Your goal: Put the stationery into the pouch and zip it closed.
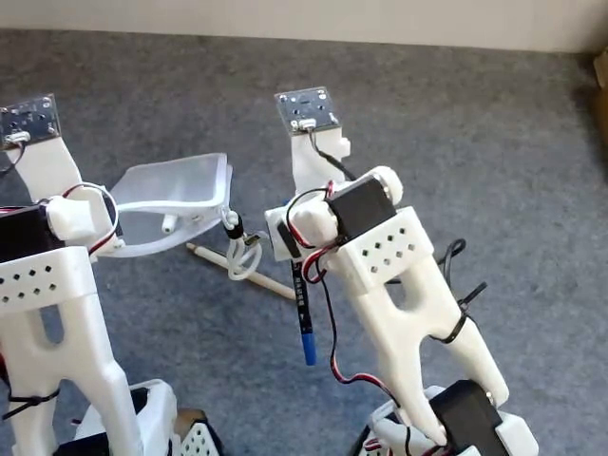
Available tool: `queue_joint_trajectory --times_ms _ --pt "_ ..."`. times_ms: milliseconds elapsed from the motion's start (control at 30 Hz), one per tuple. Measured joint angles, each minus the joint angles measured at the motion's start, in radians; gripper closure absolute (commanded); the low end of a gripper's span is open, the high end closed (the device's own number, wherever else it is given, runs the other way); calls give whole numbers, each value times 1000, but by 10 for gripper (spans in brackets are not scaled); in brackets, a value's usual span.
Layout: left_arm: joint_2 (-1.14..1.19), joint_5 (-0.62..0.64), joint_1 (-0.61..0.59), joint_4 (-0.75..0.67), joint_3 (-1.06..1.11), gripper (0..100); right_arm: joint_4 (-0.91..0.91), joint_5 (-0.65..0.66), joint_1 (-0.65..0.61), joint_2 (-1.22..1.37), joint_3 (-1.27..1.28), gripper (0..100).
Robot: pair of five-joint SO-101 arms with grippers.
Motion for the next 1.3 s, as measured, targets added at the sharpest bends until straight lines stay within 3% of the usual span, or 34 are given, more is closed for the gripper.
queue_joint_trajectory --times_ms 133,567,1300 --pt "0 0 0 0 0 994 -11 0 0 -92 69 994" --pt "0 0 0 0 0 994 -318 0 0 -399 394 994" --pt "0 0 0 0 0 994 -600 0 0 -615 405 994"
